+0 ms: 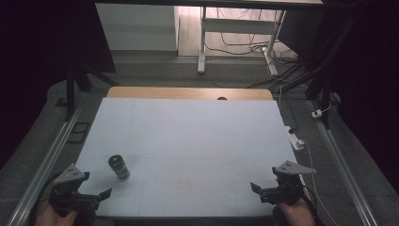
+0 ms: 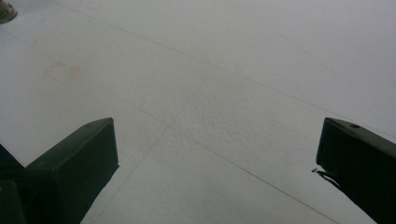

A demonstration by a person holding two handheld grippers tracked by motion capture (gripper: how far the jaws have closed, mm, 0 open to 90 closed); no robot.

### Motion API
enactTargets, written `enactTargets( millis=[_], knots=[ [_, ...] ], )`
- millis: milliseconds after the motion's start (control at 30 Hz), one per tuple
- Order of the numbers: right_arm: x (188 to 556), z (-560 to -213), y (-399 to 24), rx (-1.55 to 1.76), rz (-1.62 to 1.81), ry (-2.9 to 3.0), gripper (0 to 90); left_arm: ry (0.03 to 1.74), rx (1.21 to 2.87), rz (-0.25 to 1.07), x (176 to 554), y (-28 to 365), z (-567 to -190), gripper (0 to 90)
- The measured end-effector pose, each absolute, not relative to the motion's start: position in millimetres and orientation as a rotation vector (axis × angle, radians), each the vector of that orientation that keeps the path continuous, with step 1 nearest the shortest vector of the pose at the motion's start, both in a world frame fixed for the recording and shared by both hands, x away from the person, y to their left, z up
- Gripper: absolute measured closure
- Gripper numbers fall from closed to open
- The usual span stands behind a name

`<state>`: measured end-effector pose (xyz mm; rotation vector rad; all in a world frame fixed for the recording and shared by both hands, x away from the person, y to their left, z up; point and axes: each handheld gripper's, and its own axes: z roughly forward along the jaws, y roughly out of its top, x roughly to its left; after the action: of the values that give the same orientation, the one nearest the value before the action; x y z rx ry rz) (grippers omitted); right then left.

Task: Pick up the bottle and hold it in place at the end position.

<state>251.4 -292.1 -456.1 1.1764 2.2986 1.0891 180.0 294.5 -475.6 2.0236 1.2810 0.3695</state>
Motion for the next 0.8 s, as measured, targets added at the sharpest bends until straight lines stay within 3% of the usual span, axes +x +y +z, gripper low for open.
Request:
enactTargets(
  millis=[300,800],
  knots=[
    [251.7,-456.4,-291.8,1.177,1.093,2.300,0.0,1.219,2.021,0.377,188.9,290.2,-477.0,0.0],
    [252.4,-456.6,-291.0,1.169,1.090,2.315,0.0,1.260,2.004,0.412,212.4,284.4,-482.6,0.0]
  ],
)
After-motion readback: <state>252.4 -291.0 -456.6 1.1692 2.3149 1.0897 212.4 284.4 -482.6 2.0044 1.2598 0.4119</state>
